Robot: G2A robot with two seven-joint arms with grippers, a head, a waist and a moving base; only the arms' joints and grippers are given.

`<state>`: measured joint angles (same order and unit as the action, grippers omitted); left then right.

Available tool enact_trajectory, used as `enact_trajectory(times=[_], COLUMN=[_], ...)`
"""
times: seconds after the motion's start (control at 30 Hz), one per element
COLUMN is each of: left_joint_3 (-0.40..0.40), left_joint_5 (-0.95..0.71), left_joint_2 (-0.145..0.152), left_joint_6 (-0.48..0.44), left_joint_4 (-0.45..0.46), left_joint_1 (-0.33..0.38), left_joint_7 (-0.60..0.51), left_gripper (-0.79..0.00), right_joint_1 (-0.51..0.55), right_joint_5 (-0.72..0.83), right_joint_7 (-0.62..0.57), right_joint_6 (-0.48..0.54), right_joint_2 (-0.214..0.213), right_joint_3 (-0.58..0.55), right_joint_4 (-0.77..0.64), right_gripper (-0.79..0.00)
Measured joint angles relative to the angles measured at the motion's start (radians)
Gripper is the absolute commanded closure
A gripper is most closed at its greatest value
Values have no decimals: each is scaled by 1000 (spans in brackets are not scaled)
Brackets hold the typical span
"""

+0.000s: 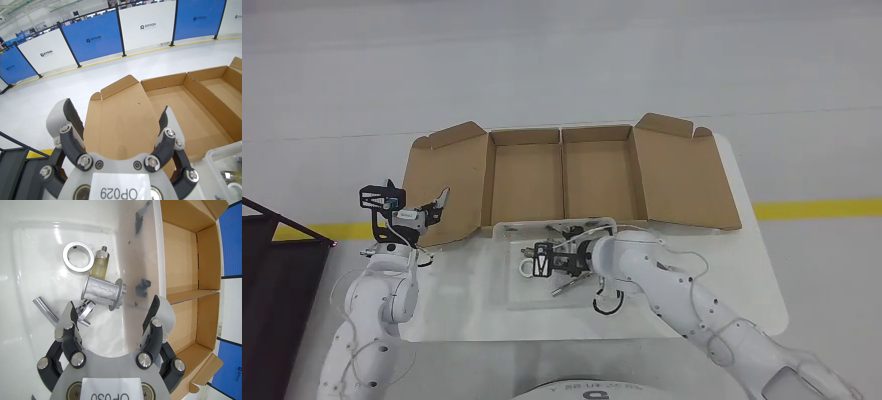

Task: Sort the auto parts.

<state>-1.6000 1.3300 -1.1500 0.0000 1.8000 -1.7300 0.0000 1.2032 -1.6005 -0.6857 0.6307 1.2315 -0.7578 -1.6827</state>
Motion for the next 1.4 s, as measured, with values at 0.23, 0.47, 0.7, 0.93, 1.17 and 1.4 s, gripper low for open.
enact_trajectory(times=[0.23, 0.47, 0.7, 0.93, 1.17, 1.4], left_joint_3=[0, 0, 0, 0, 0, 0], left_joint_5=[0, 0, 0, 0, 0, 0], left_joint_2=[0, 0, 0, 0, 0, 0], left_joint_6=[0, 0, 0, 0, 0, 0], left_joint_4=[0, 0, 0, 0, 0, 0], left_joint_1=[0, 0, 0, 0, 0, 0], left_joint_7=[0, 0, 0, 0, 0, 0], left_gripper=[-785, -785, -785, -785, -785, -785], right_joint_1=[-31, -56, -79, -98, -117, -136], right_joint_5=[14, 20, 32, 46, 64, 97], right_joint_7=[-12, -22, -36, -35, -41, -48], right_joint_6=[-8, -22, -33, -26, -18, 6], right_joint_2=[16, 31, 47, 59, 69, 76], right_joint_3=[34, 63, 90, 106, 115, 111], right_joint_4=[44, 86, 118, 142, 164, 186], right_gripper=[-693, -683, -668, -637, -332, 0])
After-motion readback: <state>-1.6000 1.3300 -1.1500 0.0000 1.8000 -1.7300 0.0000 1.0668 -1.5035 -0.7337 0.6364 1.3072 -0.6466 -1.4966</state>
